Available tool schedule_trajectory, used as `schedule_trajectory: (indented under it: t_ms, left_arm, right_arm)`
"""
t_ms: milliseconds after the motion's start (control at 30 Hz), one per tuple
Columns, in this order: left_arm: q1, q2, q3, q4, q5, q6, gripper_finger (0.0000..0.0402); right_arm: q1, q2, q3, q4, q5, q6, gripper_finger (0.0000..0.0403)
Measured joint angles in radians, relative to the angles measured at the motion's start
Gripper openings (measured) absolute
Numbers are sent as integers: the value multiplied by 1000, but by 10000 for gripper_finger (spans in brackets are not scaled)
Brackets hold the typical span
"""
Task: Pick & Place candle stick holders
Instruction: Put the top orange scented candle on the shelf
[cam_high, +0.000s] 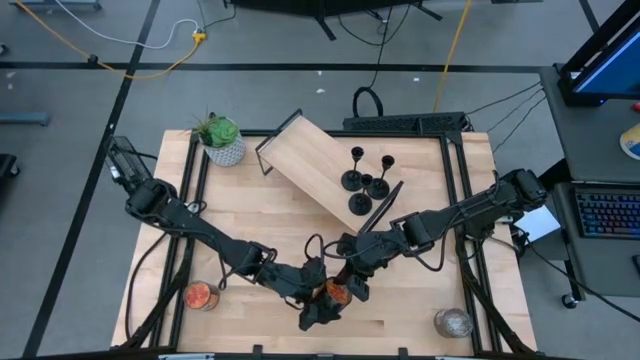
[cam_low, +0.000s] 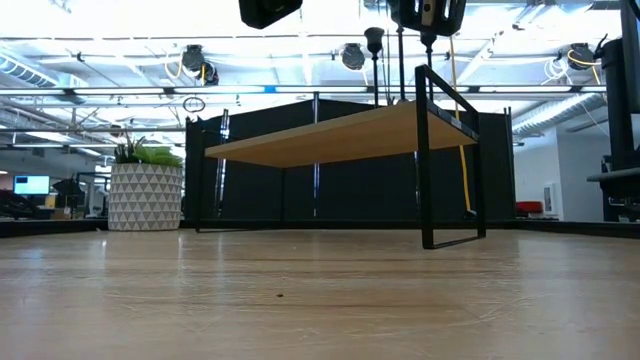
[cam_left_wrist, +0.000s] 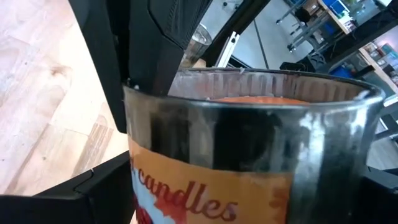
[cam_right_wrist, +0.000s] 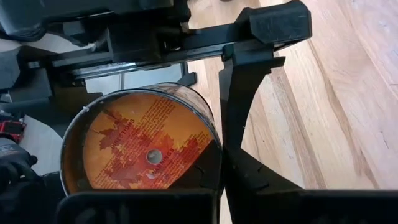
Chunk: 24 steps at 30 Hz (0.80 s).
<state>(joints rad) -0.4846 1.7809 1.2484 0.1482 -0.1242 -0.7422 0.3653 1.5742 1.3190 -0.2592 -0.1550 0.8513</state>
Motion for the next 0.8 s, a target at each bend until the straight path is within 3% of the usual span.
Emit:
schedule_trajectory:
  t_ms: [233, 367, 800]
  left_arm:
    - [19, 0, 0, 5, 31, -1, 392]
    - [31, 0, 0, 9, 59, -12, 351]
    - [27, -1, 1, -2, 94, -27, 350]
  right_arm:
    - [0, 0, 0, -2, -1, 0, 0]
    - [0, 0, 0, -3, -3, 2, 0]
    - [1, -1, 0, 3, -32, 0, 5]
